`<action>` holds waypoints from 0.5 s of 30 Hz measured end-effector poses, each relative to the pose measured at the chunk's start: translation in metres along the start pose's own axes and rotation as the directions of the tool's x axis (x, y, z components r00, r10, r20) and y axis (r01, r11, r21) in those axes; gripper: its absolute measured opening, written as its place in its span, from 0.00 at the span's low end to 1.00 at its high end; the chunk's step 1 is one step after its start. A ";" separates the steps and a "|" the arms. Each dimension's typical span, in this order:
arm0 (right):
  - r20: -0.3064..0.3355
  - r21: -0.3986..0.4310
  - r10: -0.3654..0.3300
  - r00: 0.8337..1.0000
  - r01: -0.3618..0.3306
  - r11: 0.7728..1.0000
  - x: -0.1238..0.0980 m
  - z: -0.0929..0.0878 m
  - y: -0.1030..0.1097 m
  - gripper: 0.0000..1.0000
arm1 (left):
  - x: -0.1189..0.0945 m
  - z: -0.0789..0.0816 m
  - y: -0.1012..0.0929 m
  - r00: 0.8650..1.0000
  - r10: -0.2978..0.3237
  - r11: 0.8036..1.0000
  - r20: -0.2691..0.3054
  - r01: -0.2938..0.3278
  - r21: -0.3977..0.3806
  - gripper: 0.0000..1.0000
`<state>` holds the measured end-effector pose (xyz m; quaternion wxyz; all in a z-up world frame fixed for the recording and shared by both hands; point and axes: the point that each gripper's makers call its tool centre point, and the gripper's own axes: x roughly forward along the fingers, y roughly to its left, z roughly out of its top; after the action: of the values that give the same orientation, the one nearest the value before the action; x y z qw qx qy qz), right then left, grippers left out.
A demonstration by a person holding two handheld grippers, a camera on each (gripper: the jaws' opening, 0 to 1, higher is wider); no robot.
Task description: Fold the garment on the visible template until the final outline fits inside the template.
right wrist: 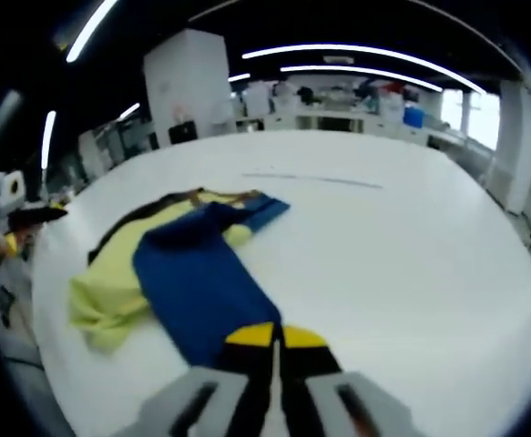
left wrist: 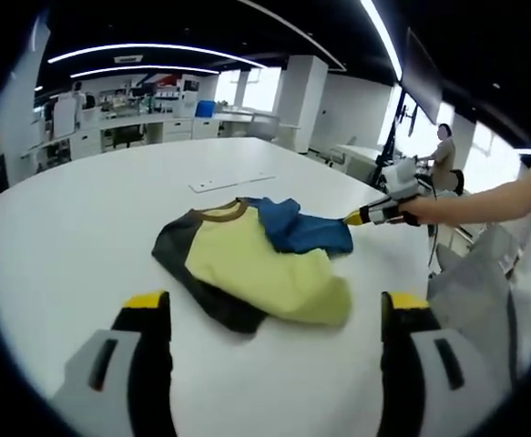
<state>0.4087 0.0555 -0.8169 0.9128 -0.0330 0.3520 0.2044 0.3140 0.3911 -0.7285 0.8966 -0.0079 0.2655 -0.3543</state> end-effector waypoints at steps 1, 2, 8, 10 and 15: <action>0.000 0.005 -0.012 1.000 0.012 1.000 -0.005 -0.002 -0.004 0.00 | 0.000 0.000 0.000 1.000 0.001 1.000 -0.002 -0.001 0.000 0.93; -0.003 0.010 -0.023 1.000 0.023 1.000 -0.008 -0.004 -0.010 0.00 | 0.001 0.000 0.000 1.000 0.001 1.000 -0.001 -0.001 0.000 0.93; -0.023 0.042 -0.102 0.995 0.103 0.994 -0.029 -0.019 -0.058 0.00 | 0.003 0.001 -0.001 1.000 0.000 1.000 -0.004 0.000 -0.002 0.93; -0.029 0.047 -0.125 0.992 0.126 0.991 -0.035 -0.023 -0.072 0.00 | 0.004 0.001 -0.001 1.000 0.000 1.000 -0.006 0.000 -0.002 0.93; -0.036 0.081 -0.179 0.983 0.182 0.980 -0.050 -0.028 -0.110 0.00 | 0.010 0.000 -0.002 1.000 0.001 1.000 -0.015 -0.001 -0.003 0.93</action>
<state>0.4015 -0.0679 -0.8142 0.9230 -0.0294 0.3689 0.1053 0.3188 0.3828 -0.7331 0.8949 -0.0065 0.2727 -0.3533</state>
